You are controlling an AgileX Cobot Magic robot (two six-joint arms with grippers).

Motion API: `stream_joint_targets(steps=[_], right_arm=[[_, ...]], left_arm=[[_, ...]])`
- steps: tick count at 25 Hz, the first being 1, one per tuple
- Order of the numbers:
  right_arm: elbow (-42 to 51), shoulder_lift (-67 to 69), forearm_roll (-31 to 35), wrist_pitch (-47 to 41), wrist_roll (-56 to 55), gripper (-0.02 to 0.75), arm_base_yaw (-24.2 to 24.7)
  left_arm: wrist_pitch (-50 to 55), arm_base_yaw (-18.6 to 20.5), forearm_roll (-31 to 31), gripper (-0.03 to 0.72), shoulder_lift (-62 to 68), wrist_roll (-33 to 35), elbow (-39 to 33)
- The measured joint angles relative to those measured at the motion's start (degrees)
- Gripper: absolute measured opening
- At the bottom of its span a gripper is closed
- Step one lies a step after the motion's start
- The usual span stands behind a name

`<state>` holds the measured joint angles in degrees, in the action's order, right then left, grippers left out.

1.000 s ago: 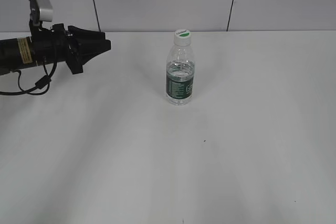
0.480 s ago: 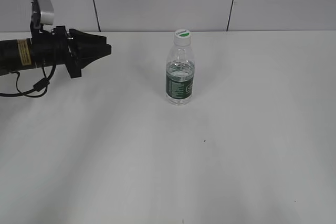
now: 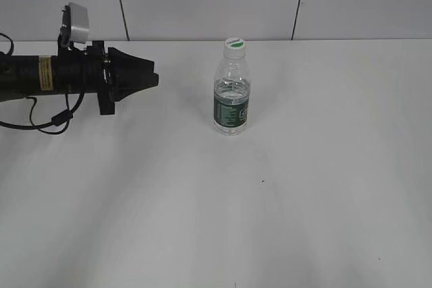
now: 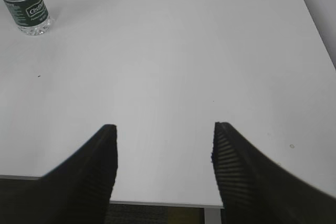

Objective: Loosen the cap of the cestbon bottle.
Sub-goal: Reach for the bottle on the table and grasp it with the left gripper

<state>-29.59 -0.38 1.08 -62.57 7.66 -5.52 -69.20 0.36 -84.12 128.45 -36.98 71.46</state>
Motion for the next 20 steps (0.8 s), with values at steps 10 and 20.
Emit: stream_joint_targets(steps=[10, 20], right_arm=[[0.00, 0.00, 0.00, 0.00, 0.00, 0.443, 0.00], [0.00, 0.00, 0.00, 0.00, 0.00, 0.443, 0.00]], left_arm=[[0.00, -0.46, 0.11, 0.246, 0.00, 0.06, 0.00], [0.00, -0.57, 0.50, 0.423, 0.00, 0.12, 0.00]])
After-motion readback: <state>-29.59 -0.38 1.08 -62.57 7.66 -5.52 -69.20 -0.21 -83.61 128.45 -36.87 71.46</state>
